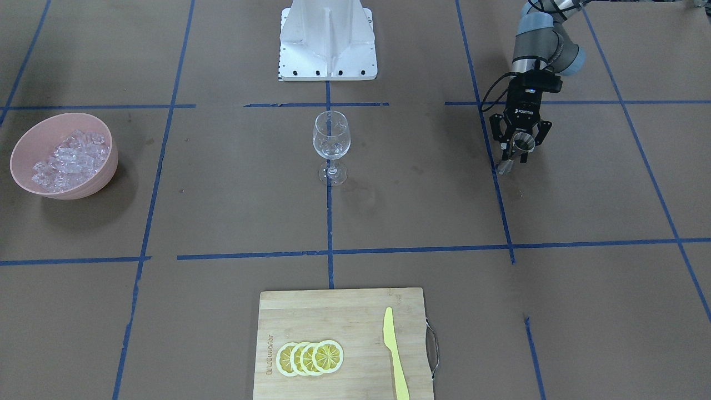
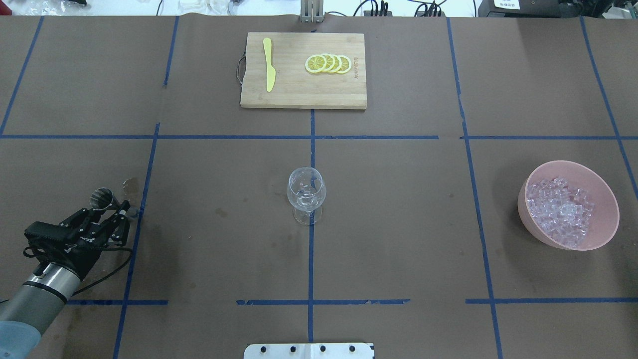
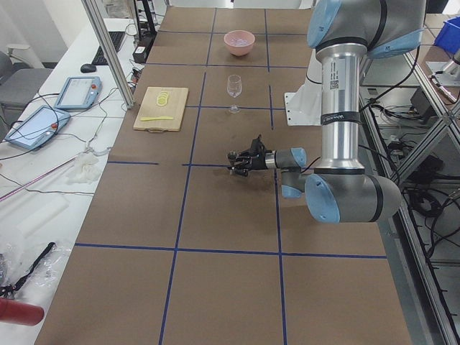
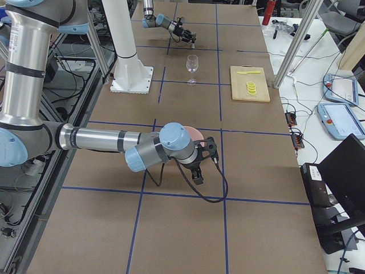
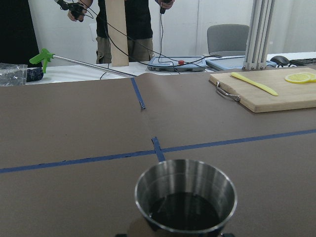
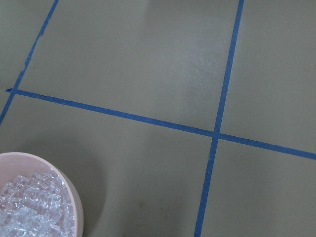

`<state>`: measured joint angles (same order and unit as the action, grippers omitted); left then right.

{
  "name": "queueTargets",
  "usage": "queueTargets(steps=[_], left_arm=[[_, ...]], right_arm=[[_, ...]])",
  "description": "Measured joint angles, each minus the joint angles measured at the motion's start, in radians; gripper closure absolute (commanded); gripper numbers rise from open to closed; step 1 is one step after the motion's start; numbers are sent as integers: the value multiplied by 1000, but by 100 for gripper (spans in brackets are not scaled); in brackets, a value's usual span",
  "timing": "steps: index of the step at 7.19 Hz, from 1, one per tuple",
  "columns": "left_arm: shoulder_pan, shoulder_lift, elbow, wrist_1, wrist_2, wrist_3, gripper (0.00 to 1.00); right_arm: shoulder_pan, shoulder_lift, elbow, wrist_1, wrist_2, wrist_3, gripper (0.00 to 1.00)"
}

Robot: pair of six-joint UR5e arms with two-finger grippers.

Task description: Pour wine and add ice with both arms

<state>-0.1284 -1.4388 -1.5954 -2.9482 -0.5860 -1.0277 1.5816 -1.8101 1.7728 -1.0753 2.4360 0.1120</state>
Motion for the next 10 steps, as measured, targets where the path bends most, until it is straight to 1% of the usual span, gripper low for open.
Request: queueTargets(steps=[3,5,8,10], left_arm=[[5,0,0,0,0,0,56],[6,0,1,0,0,0,100],[7,1,0,-17,0,6,100],[5,9,-3,-127,-1,33,100]], right_arm=[[0,0,0,0,0,-1,0],[0,0,0,0,-1,-1,0],[0,0,-1,0,-2,-1,0],[0,1,-2,0,-2,-2,0]])
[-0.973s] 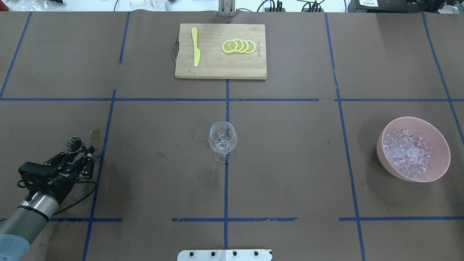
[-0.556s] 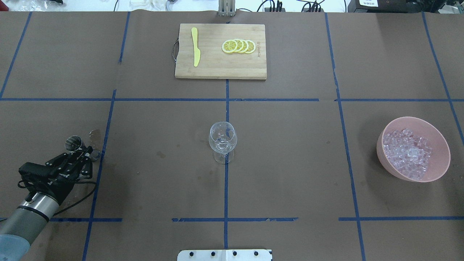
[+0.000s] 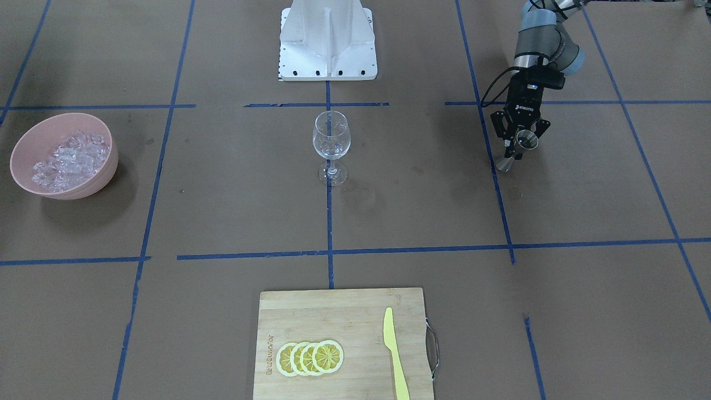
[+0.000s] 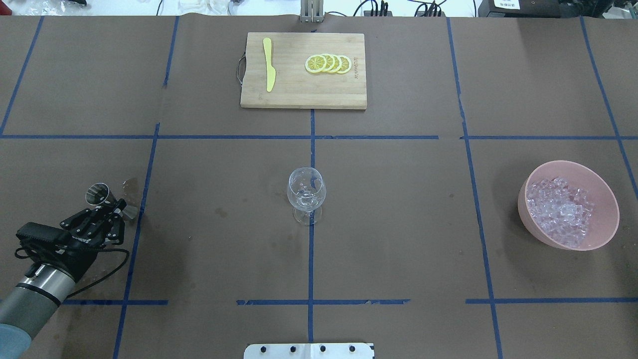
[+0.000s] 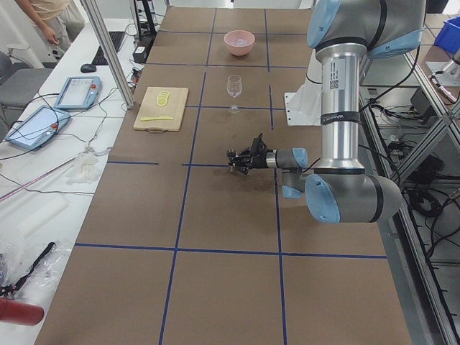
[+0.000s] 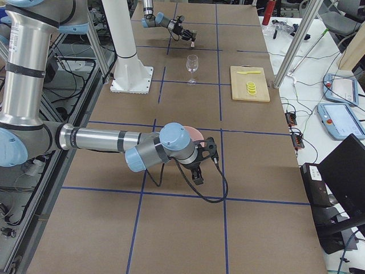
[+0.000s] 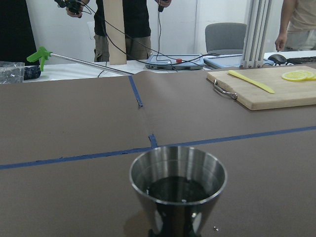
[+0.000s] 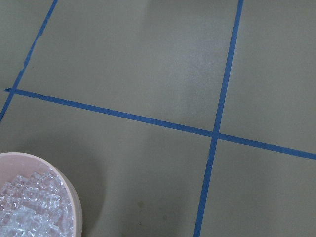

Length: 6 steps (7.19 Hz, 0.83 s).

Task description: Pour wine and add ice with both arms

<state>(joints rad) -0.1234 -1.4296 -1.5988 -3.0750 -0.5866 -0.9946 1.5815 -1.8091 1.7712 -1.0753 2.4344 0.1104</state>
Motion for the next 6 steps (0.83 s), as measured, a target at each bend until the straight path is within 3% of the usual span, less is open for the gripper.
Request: queueTargets(steps=[3,6], left_arm=[[-2,-20,-45,-70,-6,260,100],[-13,-135,-72,-54,-9,417,100]], right_arm=[[0,1,-2,0,0,0,0],[0,1,-3,0,1,-1,0]])
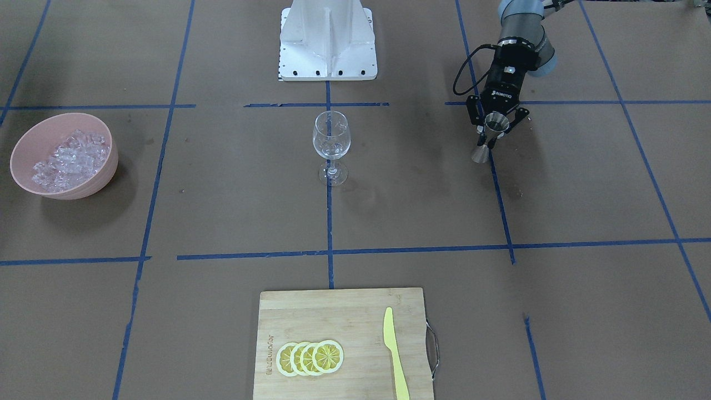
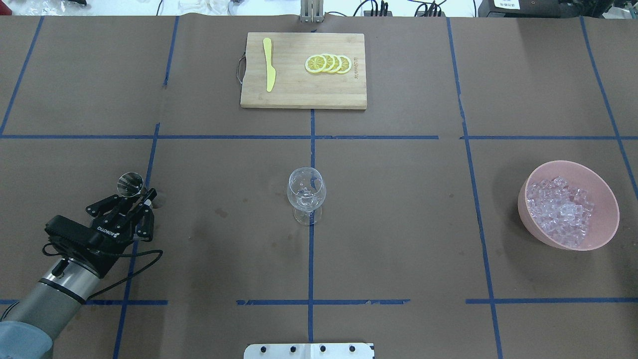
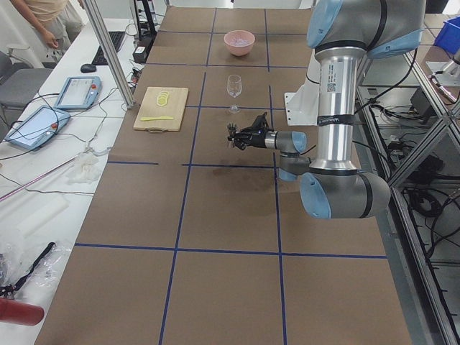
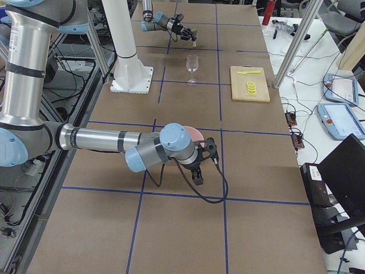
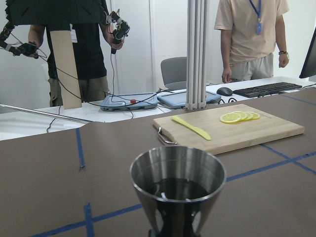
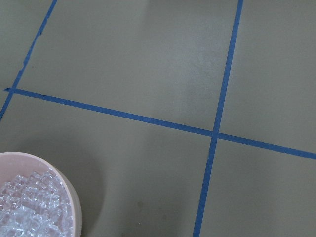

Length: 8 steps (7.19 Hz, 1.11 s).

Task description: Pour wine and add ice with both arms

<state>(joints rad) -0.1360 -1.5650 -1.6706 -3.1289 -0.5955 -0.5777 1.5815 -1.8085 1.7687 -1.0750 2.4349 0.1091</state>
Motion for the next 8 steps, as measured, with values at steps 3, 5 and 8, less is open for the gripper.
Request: queueTargets(steps=[3,5,8], left_arm=[[-25,-138,-3,143,-20,75,100],[-32,-251,-12,298,-22,107,100],[-29,-386,-31,475,-22,179,100]], right_arm=[[0,0,0,1,-1,0,0],[0,0,0,1,-3,0,0],[0,-1,0,1,-5,0,0]])
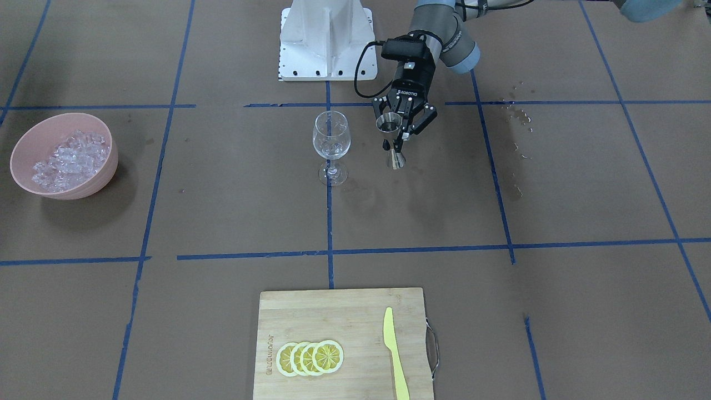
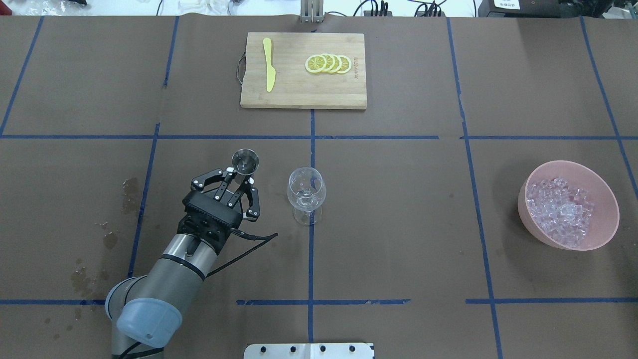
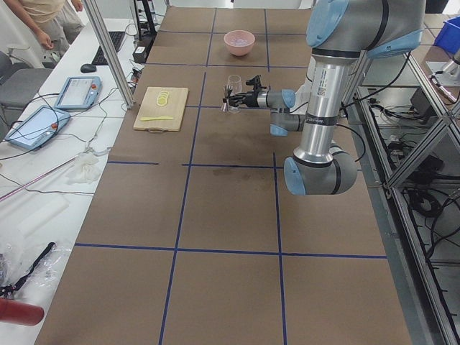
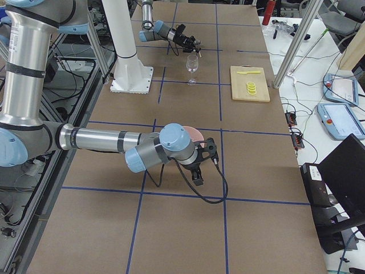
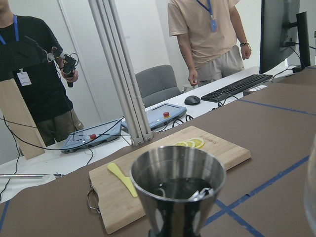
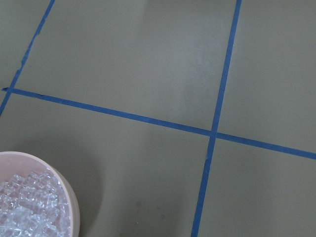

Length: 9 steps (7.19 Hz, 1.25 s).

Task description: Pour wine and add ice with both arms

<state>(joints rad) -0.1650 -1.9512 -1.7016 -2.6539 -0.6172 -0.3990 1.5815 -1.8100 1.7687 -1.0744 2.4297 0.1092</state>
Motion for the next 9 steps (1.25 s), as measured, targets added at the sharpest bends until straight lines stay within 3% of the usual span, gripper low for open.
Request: queueTargets(steps=[2,9], left_arm=[[5,-36,-16,70,2,69,100],[10,-92,-19,83,13,652,100]], right_arm=[[0,0,-2,0,-1,0,0],[0,0,-19,-1,-1,1,0]])
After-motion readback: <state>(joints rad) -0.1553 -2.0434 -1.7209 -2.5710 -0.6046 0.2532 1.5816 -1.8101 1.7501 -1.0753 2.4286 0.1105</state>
